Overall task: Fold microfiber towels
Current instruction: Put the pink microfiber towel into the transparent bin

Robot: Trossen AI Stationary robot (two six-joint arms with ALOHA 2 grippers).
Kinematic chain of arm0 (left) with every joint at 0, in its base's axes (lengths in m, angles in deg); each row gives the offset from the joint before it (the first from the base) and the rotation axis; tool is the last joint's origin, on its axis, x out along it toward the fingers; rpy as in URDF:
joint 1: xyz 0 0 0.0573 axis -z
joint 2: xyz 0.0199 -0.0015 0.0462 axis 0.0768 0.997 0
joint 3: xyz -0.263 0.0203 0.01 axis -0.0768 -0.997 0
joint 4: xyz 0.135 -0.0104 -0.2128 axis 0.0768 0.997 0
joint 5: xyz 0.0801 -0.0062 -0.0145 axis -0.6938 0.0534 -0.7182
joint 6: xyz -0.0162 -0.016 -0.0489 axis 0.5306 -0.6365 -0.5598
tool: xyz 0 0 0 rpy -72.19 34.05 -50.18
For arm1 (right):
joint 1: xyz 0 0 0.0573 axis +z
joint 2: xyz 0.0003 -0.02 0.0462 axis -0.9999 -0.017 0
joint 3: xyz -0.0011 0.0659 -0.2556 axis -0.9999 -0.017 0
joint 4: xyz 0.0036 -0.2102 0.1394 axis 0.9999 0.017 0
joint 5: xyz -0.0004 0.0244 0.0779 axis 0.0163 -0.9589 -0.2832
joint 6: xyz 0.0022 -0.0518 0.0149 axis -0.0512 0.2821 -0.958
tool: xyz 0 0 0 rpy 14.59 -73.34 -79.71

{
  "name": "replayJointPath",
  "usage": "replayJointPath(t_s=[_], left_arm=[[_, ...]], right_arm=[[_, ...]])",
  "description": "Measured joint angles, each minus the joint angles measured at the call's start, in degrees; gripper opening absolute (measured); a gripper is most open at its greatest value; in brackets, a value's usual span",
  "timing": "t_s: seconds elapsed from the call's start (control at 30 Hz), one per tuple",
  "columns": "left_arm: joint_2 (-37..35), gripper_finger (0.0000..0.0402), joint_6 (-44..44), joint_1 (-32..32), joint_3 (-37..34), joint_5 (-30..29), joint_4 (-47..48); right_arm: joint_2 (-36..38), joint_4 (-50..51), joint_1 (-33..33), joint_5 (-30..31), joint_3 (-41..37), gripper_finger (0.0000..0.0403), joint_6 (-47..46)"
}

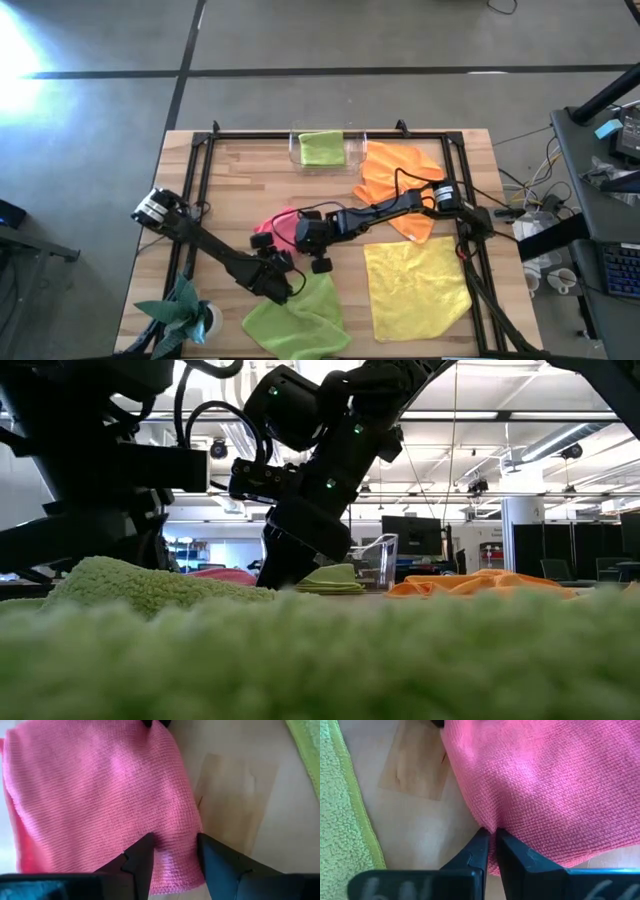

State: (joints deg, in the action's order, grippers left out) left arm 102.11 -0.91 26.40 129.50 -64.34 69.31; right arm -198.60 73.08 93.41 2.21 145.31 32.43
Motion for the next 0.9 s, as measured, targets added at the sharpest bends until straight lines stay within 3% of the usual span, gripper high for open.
replayJointPath(t_s=[0.27, 0.43, 0.5, 0.73, 0.9], left_arm=[[0.7, 0.0123, -4.9, -2.1, -0.9, 1.2, -0.4], [0.7, 0.0031, -2.7, -3.5, -1.1, 1.7, -1.3], [0.6, 0.0011, -1.4, -3.7, -1.1, 1.9, -1.7], [-0.9, 0.0003, -1.1, -4.0, -1.1, 3.7, -2.3], [-2.5, 0.0002, -1.0, -4.1, -1.2, 5.1, -2.4]], right_arm=[[0.0, 0.2, 0.0, 0.0, 0.0, 0.0009, 0.0], [0.2, 0.5, 0.0, 0.0, 0.0, 0.0009, -0.3], [0.6, 0.7, 0.0, 0.0, 0.0, 0.0009, -0.5], [2.6, 2.5, -0.2, -2.9, -0.3, 0.0014, -1.5], [3.7, 5.2, -0.1, -4.1, 0.3, 0.0052, -2.3]])
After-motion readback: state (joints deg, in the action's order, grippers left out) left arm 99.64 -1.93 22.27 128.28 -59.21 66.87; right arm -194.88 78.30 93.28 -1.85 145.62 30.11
